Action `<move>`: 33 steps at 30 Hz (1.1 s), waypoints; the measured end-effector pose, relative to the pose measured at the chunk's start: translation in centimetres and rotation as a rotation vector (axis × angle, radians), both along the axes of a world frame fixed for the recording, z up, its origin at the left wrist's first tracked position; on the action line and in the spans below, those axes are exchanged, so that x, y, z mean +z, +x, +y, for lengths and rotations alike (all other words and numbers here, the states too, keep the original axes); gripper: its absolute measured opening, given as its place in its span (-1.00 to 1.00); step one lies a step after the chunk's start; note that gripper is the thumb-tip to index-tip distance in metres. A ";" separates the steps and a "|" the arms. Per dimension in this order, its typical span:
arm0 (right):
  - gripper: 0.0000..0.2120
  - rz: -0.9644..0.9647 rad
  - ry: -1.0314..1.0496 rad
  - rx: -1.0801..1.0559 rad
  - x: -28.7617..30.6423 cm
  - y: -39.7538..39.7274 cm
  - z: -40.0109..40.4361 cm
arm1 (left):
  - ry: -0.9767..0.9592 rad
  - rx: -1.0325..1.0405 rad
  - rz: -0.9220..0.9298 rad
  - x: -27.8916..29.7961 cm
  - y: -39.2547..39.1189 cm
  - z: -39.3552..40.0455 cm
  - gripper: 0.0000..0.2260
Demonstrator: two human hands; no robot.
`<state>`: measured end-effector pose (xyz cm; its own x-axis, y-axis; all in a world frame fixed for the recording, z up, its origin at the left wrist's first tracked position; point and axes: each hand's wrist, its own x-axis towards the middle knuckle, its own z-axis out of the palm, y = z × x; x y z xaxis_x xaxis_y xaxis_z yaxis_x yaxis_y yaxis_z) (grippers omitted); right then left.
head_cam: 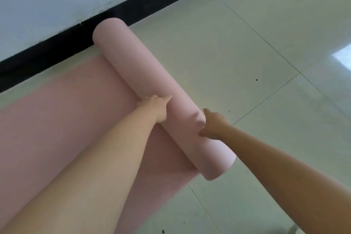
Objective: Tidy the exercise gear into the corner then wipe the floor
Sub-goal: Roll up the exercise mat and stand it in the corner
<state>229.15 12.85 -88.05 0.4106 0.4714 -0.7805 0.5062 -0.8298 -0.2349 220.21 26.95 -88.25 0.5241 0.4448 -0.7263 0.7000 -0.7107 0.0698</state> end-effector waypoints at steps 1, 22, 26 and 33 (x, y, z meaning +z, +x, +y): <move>-0.42 -0.004 -0.013 0.010 -0.1 0.0 0.2 | -0.001 0.042 -0.028 -0.1 -0.4 -0.2 -0.42; -0.28 -0.138 0.128 -0.056 -4.1 -5.2 -4.5 | -0.439 1.085 -0.862 -8.0 -6.2 -5.2 -0.30; -0.23 -0.143 0.186 0.006 -4.9 -5.2 -5.2 | -0.321 0.955 -0.695 -8.1 -7.2 -5.8 -0.31; -0.71 -0.059 0.446 -0.056 -5.4 -5.7 -5.3 | 0.323 -0.081 -0.254 -3.3 -7.1 -5.4 -0.34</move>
